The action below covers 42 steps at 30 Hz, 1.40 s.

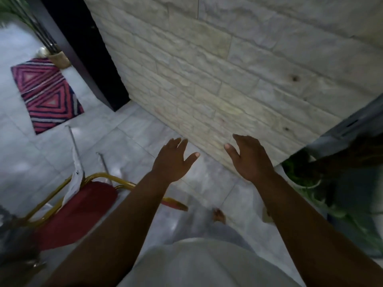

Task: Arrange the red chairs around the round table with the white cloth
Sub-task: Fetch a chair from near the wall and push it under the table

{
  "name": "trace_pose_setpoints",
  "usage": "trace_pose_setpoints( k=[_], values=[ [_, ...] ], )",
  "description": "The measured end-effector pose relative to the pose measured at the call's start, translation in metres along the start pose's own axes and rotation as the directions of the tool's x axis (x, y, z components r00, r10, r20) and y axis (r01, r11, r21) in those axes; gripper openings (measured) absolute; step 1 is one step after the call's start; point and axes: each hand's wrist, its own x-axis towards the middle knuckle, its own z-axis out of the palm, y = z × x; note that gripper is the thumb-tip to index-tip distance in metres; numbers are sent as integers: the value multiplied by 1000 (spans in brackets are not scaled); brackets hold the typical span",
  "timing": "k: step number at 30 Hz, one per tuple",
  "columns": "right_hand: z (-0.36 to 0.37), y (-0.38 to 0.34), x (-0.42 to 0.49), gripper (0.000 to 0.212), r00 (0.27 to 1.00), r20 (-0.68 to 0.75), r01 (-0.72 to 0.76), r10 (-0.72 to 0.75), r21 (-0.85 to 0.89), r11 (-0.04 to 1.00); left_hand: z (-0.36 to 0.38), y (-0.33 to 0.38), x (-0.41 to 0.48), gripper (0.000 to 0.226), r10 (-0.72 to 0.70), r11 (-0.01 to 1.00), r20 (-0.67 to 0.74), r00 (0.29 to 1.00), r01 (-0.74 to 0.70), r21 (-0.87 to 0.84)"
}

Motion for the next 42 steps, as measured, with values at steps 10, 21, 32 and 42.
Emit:
trace_pose_setpoints(
  k=[10,21,32,42],
  values=[
    [-19,16,151,63,961,196,199,-197,7,980,-31,19,81,82,-198,980,-133,971,195,-32],
    [14,-59,319,63,873,302,407,-383,-17,913,-78,-61,190,79,-390,920,-215,896,366,-142],
    [76,-238,485,66,727,366,599,-581,75,797,-200,-209,246,80,-611,790,-307,730,585,-182],
    [182,-433,532,64,323,462,855,-826,232,464,-228,-306,187,87,-875,463,-338,346,801,-380]
  ],
)
